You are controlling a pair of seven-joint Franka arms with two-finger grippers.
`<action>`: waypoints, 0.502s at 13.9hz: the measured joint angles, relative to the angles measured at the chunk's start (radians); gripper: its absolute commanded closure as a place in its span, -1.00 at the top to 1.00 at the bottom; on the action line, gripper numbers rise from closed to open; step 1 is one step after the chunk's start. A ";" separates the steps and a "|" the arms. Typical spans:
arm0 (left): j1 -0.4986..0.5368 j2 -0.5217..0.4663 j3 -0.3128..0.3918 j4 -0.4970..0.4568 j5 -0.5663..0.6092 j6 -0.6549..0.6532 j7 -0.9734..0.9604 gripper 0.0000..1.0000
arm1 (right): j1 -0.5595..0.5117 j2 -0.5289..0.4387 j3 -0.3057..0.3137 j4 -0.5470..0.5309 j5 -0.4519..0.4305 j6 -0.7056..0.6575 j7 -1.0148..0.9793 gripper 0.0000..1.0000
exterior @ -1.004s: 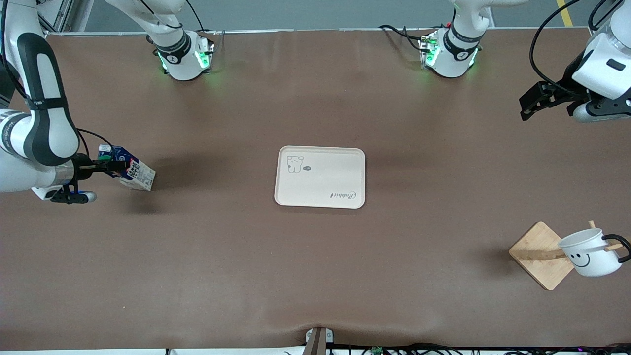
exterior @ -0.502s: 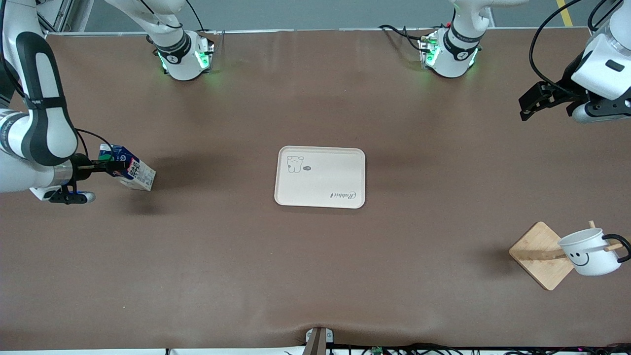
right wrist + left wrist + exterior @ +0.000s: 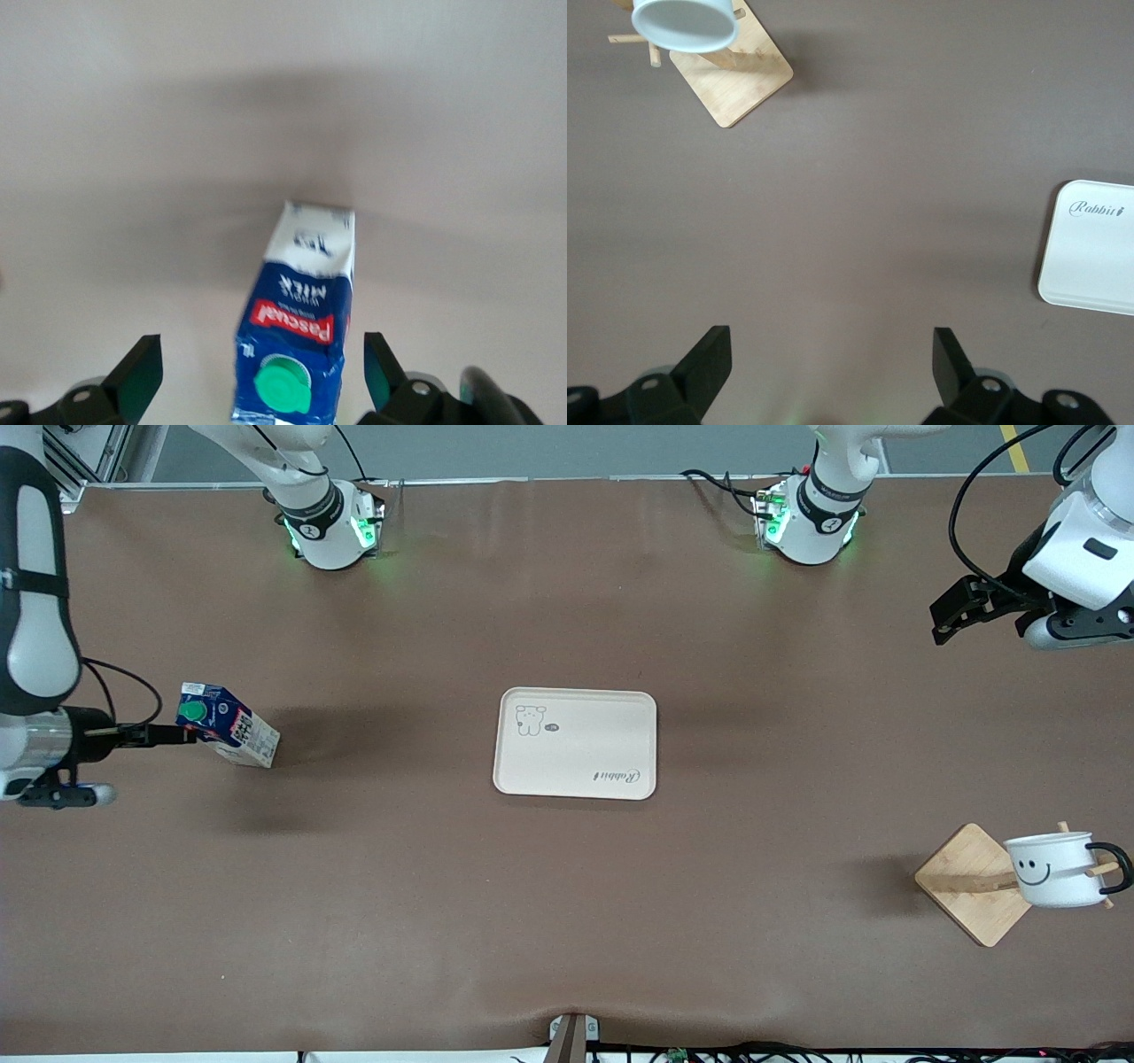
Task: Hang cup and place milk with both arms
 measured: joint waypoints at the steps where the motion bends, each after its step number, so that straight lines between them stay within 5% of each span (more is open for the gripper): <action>1: 0.000 0.000 0.000 0.000 0.000 0.000 0.000 1.00 | 0.011 0.000 0.003 0.052 0.003 0.000 0.000 1.00; 4: 0.000 0.001 0.000 0.000 0.000 0.002 0.000 1.00 | 0.052 0.000 0.007 0.218 0.001 -0.006 0.000 1.00; 7: 0.000 0.001 0.000 0.000 0.000 0.005 0.000 1.00 | 0.073 -0.022 0.006 0.339 -0.001 -0.148 0.002 1.00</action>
